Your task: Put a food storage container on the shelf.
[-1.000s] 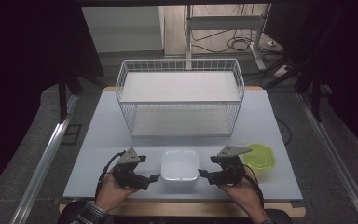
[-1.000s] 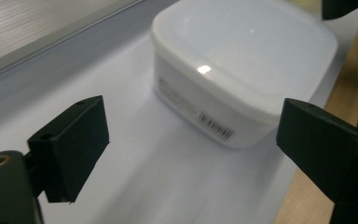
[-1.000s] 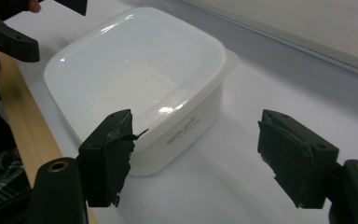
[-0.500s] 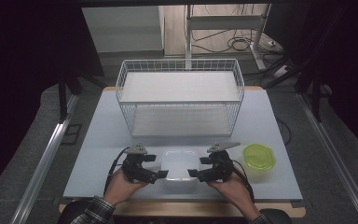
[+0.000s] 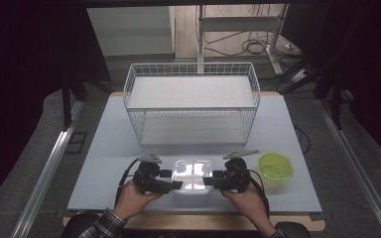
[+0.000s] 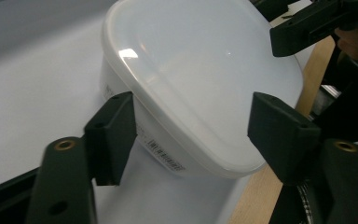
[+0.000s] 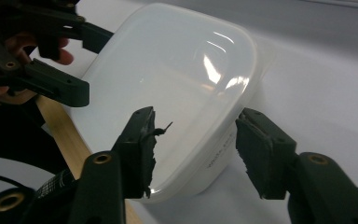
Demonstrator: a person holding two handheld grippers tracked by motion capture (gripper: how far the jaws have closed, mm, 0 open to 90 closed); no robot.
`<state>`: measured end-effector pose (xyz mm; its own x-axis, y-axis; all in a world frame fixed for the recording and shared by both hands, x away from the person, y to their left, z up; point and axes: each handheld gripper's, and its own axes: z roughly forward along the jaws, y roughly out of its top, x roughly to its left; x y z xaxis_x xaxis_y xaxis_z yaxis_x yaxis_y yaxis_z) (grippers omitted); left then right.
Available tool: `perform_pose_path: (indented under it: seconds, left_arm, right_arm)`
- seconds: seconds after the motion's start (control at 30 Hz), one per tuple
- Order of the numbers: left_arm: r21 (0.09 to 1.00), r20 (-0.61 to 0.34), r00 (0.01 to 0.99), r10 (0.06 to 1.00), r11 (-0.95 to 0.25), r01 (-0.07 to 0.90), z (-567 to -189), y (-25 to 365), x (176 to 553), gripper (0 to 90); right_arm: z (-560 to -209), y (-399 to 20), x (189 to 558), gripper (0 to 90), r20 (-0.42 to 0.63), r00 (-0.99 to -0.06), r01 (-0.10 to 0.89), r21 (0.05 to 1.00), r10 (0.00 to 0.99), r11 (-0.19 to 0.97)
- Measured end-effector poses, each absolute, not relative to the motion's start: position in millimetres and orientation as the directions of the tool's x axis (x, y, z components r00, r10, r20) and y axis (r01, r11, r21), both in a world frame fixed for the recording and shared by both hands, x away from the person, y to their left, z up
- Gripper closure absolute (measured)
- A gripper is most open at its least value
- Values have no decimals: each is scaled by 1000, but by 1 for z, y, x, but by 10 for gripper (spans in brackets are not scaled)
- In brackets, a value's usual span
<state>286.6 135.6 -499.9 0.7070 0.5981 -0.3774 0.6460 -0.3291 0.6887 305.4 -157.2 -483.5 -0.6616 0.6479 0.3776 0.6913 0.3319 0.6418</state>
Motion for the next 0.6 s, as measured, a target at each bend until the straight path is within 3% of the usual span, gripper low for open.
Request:
perform_pose_path:
  seconds: [0.17, 0.6]
  left_arm:
    - [696, -373, 693, 617, -308, 649, -496, 139, 281, 461]
    - [723, -364, 671, 646, -258, 641, -495, 140, 276, 554]
  right_arm:
    - [-479, -157, 298, 536, 366, -640, 701, 639, 676, 317]
    - [-476, -157, 291, 605, 342, -622, 693, 659, 704, 292]
